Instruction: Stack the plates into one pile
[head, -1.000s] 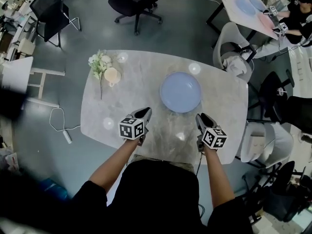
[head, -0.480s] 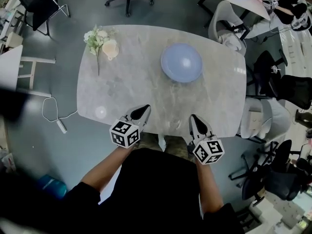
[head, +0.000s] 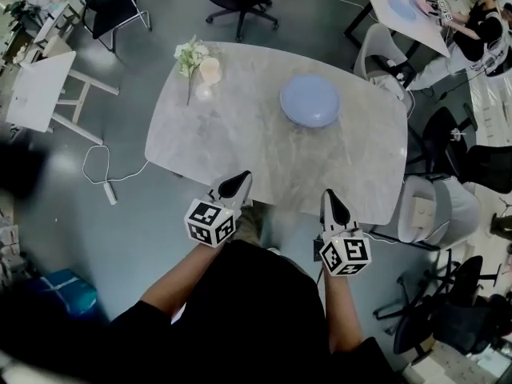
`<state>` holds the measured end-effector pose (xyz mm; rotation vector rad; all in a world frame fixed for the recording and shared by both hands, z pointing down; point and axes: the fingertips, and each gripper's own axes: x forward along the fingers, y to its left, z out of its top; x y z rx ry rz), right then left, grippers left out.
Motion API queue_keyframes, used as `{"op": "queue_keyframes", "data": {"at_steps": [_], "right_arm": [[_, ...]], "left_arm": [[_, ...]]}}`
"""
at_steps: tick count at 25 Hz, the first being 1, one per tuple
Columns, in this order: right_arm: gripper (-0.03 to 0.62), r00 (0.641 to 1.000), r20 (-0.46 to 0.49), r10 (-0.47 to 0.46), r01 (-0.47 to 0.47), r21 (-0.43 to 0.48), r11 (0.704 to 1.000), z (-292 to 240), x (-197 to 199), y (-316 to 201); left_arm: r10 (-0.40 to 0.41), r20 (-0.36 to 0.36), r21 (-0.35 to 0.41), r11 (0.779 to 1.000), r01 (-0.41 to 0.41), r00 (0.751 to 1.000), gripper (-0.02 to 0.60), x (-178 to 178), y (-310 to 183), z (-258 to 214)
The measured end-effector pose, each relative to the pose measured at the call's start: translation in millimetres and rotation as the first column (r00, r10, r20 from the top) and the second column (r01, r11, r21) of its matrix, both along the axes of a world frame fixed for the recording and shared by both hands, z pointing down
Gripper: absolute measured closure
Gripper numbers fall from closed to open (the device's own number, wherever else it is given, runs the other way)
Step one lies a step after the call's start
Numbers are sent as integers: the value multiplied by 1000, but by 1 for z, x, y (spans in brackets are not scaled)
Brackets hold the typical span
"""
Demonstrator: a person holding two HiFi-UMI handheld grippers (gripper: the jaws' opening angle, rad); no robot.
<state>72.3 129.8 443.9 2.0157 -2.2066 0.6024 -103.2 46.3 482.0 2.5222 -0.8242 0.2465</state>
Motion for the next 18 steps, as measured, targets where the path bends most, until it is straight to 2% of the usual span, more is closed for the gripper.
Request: {"op": "queue_keyframes", "data": {"at_steps": [3, 9, 18], "right_arm": [[582, 999, -30, 13, -12, 47, 999, -16, 5, 40], [582, 994, -91, 57, -49, 86, 995, -31, 15, 118], [582, 989, -120, 81, -65, 129, 990, -52, 12, 186]], "left_arm": [[-35, -11, 38, 999, 35, 999, 565, -3, 39, -16], [-4, -15, 83, 997, 6, 1000, 565, 6, 121, -32], [-43, -33, 146, 988, 48, 999, 565, -14, 173, -56]]}}
